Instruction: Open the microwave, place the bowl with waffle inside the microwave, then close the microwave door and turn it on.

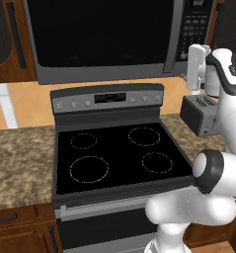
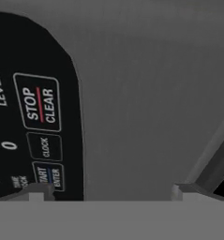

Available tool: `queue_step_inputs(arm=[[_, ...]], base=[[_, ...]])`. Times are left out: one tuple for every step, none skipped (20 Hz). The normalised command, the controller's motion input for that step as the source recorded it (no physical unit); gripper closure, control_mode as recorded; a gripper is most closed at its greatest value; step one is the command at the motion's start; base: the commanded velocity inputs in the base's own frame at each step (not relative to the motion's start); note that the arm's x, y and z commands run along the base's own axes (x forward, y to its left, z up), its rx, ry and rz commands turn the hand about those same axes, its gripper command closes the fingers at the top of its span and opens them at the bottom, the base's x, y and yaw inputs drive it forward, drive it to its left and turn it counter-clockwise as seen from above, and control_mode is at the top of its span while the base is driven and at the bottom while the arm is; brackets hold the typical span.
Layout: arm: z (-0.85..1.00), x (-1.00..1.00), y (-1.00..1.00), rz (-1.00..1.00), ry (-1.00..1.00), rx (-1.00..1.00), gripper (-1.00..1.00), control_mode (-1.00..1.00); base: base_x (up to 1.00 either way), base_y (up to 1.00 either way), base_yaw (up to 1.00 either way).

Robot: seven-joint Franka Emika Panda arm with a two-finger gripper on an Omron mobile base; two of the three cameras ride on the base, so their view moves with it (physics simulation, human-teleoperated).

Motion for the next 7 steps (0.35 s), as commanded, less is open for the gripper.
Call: queue_step_inputs(arm=[[-0.19, 0.45, -0.06, 0.00, 0.00, 0.00, -1.00, -1.00], [-0.22, 0.51, -0.03, 0.00, 0.00, 0.00, -1.00, -1.00], [-0.22, 0.54, -0.01, 0.00, 0.00, 0.00, -1.00, -1.00], [-0.22, 0.59, 0.00, 0.00, 0.00, 0.00, -1.00, -1.00], [-0.19, 0.61, 0.00, 0.00, 0.00, 0.00, -1.00, -1.00], [-0.20, 0.64, 0.00, 0.00, 0.00, 0.00, -1.00, -1.00], [-0.18, 0.63, 0.00, 0.00, 0.00, 0.00, -1.00, -1.00]], base=[[0.00, 0.00, 0.00], [0.00, 0.00, 0.00], [0.00, 0.00, 0.00], [0.00, 0.00, 0.00], [0.00, 0.00, 0.00], [0.00, 0.00, 0.00], [0.00, 0.00, 0.00]])
